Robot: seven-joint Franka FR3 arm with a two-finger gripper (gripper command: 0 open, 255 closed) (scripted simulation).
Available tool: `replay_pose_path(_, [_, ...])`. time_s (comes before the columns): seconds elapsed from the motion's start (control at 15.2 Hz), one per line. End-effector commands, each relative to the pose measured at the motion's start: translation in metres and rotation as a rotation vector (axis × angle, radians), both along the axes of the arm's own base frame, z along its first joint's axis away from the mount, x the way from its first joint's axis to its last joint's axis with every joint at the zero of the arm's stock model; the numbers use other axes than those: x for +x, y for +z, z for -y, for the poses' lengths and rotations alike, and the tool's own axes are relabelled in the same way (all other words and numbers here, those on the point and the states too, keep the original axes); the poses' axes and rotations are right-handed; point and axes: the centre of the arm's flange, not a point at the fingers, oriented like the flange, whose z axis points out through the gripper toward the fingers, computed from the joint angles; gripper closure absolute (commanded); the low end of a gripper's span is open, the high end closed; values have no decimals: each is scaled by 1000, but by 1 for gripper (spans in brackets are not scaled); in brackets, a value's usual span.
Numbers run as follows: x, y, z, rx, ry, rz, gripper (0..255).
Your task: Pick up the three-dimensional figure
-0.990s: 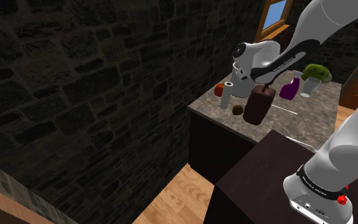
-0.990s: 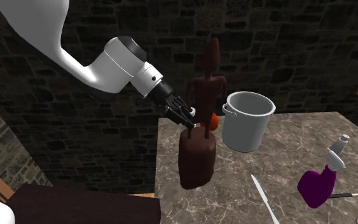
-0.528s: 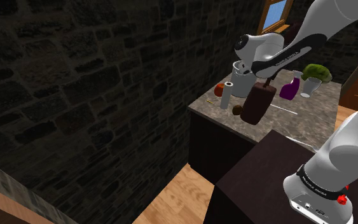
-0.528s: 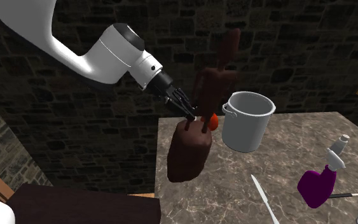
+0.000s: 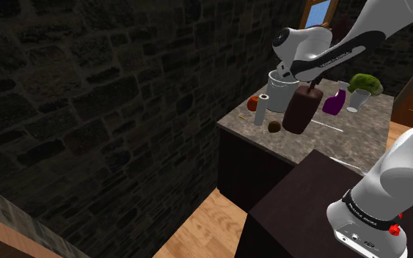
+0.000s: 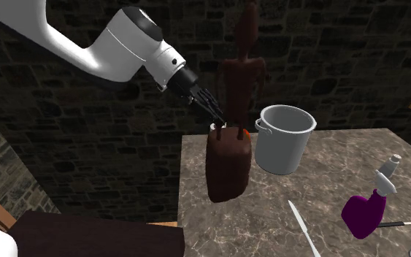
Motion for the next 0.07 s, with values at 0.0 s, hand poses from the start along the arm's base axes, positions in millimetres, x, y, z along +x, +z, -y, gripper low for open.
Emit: replay_pose_path(0.0, [0, 5, 0, -1, 0, 2, 255])
